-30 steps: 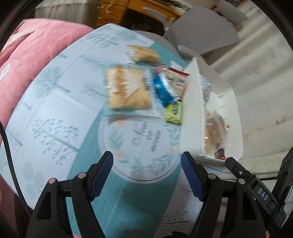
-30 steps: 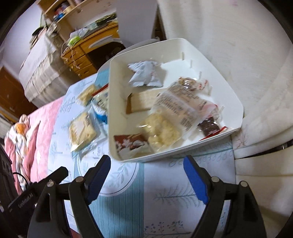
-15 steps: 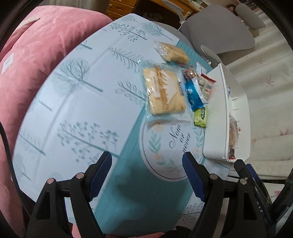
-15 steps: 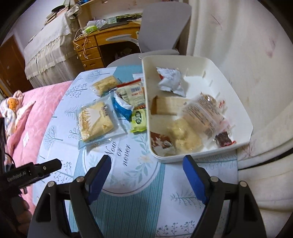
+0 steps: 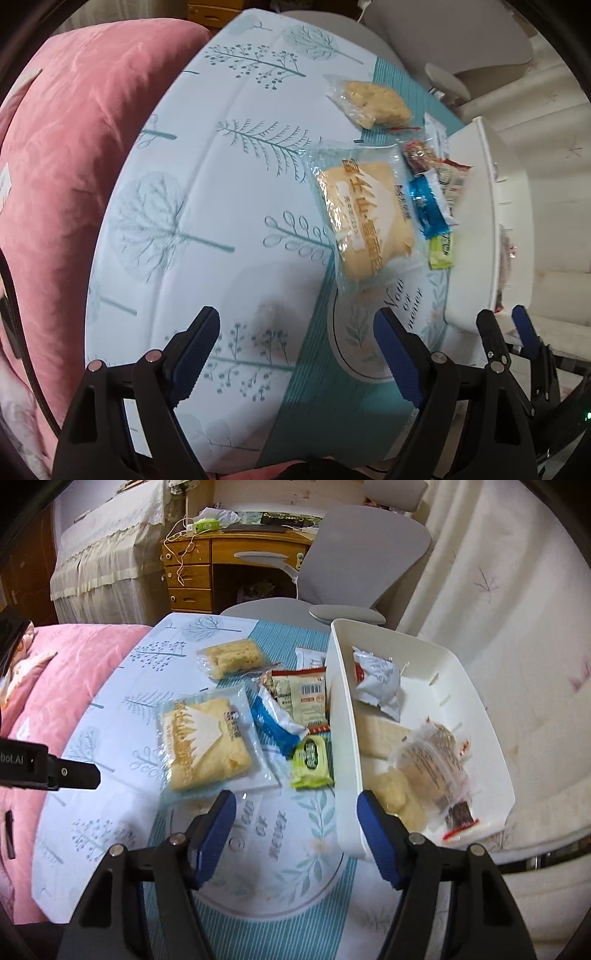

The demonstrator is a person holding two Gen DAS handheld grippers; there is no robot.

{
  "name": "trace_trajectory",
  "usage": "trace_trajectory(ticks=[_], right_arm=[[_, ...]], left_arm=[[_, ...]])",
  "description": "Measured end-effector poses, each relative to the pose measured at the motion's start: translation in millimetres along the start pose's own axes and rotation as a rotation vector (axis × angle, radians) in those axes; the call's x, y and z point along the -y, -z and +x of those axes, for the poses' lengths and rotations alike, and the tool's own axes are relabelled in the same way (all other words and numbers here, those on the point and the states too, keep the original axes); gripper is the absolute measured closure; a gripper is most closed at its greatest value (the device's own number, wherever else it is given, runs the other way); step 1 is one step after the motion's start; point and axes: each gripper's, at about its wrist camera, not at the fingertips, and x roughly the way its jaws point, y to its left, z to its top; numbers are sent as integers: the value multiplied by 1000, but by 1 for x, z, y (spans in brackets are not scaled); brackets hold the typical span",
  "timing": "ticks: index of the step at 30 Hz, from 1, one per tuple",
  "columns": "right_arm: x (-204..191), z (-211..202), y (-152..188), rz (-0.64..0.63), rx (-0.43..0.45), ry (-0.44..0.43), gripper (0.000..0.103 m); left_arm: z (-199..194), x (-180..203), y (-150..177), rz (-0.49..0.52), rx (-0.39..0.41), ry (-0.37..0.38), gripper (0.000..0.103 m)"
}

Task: Organize snacks
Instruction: 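Reach the left tool to the yellow bread pack while the right tool reaches the blue packet, then grasp the yellow bread pack with the left tool while the right tool grasps the blue packet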

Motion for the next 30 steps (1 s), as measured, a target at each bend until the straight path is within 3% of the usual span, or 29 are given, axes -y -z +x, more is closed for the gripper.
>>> trace_trajectory(ticks=[10, 15, 20, 30], right_arm=[[-11, 44, -13, -113, 3, 13, 47], [-19, 58, -19, -206, 43, 21, 57], [-28, 66, -25, -317, 96, 42, 58], [-35, 88, -31, -412, 60, -12, 69]], left_arm=[[33, 29, -45, -15, -52, -31, 15], [54, 41, -61, -45, -90, -51, 14], [72, 51, -72, -65, -128, -69, 14], [99, 74, -88, -80, -177, -109, 11]])
